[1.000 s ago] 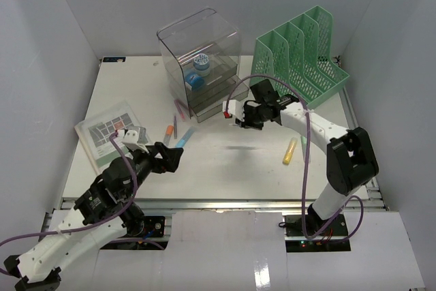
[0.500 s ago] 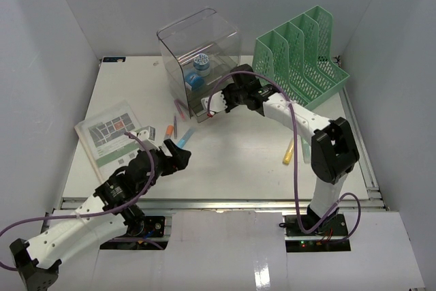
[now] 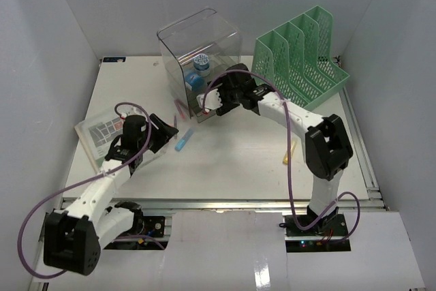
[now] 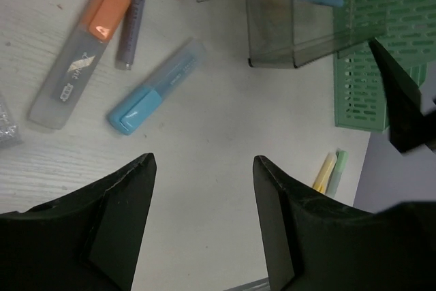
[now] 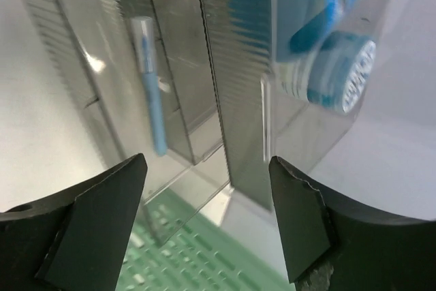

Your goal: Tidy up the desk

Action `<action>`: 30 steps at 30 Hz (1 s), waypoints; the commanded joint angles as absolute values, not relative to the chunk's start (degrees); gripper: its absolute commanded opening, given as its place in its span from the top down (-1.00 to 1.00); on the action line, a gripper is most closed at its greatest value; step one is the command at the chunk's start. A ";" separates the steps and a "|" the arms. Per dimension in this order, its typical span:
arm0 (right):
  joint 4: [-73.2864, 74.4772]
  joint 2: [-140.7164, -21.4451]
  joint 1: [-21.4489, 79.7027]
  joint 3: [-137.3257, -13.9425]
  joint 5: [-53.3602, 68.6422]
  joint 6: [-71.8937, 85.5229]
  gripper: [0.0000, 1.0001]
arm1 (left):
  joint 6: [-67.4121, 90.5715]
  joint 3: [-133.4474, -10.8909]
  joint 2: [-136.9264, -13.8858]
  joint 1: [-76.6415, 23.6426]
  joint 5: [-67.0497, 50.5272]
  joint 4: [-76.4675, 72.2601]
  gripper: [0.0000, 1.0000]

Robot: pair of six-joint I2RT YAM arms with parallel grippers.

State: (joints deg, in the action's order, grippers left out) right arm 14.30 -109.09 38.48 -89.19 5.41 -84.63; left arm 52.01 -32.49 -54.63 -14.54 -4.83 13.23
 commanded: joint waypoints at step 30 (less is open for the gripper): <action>28.10 -58.96 5.39 -45.97 69.64 -58.54 -0.59 | 41.42 -87.12 -115.51 -9.23 -6.82 26.84 0.31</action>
State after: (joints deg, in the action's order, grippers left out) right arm 27.07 -60.79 5.86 -46.14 65.78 -57.18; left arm 41.41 -83.62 -114.41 -9.45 -6.66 26.79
